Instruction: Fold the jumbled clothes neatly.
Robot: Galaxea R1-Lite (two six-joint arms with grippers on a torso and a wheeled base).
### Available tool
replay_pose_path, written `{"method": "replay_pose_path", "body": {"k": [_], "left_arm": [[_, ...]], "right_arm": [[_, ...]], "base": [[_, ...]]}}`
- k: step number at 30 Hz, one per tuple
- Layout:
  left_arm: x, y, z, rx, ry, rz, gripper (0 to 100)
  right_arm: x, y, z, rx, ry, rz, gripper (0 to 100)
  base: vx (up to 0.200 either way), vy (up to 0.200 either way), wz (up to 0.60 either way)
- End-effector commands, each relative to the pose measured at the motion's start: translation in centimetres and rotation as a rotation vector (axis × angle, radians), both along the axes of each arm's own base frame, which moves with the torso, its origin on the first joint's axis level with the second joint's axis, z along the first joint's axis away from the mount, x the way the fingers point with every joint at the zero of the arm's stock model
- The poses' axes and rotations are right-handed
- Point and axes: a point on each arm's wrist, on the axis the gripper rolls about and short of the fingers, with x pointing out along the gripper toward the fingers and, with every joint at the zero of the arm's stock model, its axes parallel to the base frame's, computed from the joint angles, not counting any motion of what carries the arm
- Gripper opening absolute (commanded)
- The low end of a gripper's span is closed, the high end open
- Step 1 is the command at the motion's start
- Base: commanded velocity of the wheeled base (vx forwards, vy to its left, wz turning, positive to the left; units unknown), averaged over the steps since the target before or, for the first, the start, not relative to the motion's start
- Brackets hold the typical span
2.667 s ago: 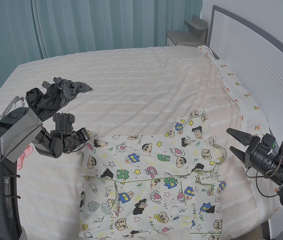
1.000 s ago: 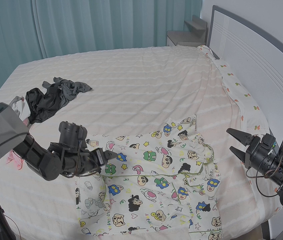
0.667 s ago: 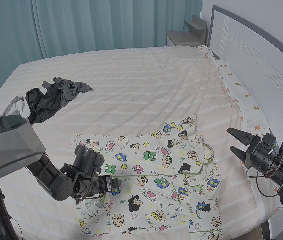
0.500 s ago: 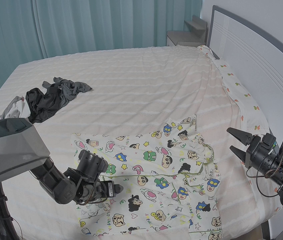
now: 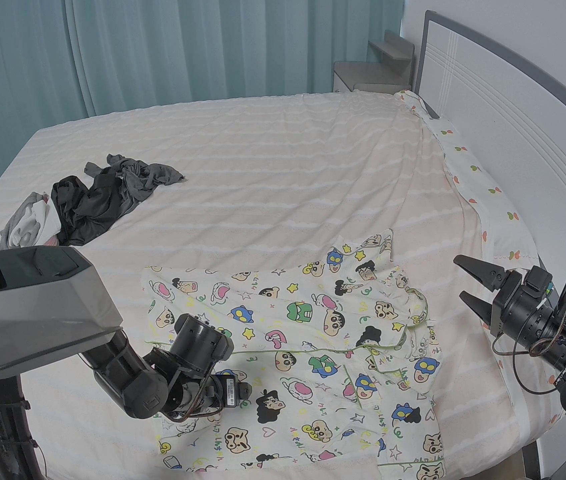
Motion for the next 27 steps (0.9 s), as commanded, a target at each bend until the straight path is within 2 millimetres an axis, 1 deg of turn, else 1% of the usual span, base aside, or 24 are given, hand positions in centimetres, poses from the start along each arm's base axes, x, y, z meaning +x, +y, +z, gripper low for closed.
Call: {"method": "replay_pose_path", "body": {"k": [1, 7, 11, 12, 13, 14, 15, 16, 17, 20, 24, 27], "left_arm": [[-0.2, 0.1, -0.6, 0.023, 0.015, -0.004, 0], [-0.6, 0.6, -1.4, 0.141, 0.024, -0.023, 0], [-0.7, 1.0, -1.1, 0.167, 0.030, -0.043, 0], [-0.8, 1.2, -0.6, 0.168, 0.027, -0.043, 0], [-0.8, 1.2, -0.6, 0.168, 0.027, -0.043, 0], [-0.7, 1.8, 0.4, 0.163, 0.017, -0.027, 0], [-0.7, 1.8, 0.4, 0.163, 0.017, -0.027, 0], [-0.7, 2.4, 1.3, 0.154, 0.005, -0.010, 0], [-0.7, 2.8, 1.8, 0.148, -0.003, 0.003, 0], [-0.5, 4.2, 2.8, 0.141, -0.022, 0.039, 0], [0.2, 5.9, 2.9, 0.147, -0.027, 0.079, 0], [0.6, 6.5, 2.8, 0.142, -0.024, 0.099, 0]], "right_arm": [[0.0, 0.0, 0.1, 0.003, -0.013, 0.001, 100], [0.0, 0.0, 0.1, 0.002, -0.011, 0.001, 100], [0.0, 0.0, 0.1, 0.002, -0.011, 0.001, 100], [0.0, 0.0, 0.1, 0.002, -0.010, -0.001, 100], [0.0, 0.0, 0.1, 0.002, -0.010, -0.001, 100], [0.0, 0.0, 0.1, 0.002, -0.010, 0.001, 100], [0.0, 0.0, 0.1, 0.002, -0.010, 0.001, 100], [0.0, 0.0, 0.1, 0.002, -0.010, 0.001, 100], [0.0, 0.0, 0.1, 0.002, -0.010, 0.001, 100], [0.0, 0.0, 0.1, 0.002, -0.011, 0.001, 100], [0.0, 0.0, 0.1, 0.002, -0.010, -0.001, 100], [0.0, 0.0, 0.1, 0.002, -0.010, 0.001, 100]], "base": [[0.000, 0.000, 0.00], [0.000, 0.000, 0.00], [0.000, 0.000, 0.00], [0.000, 0.000, 0.00], [0.000, 0.000, 0.00], [0.000, 0.000, 0.00], [0.000, 0.000, 0.00], [0.000, 0.000, 0.00], [0.000, 0.000, 0.00], [0.000, 0.000, 0.00], [0.000, 0.000, 0.00], [0.000, 0.000, 0.00]]}}
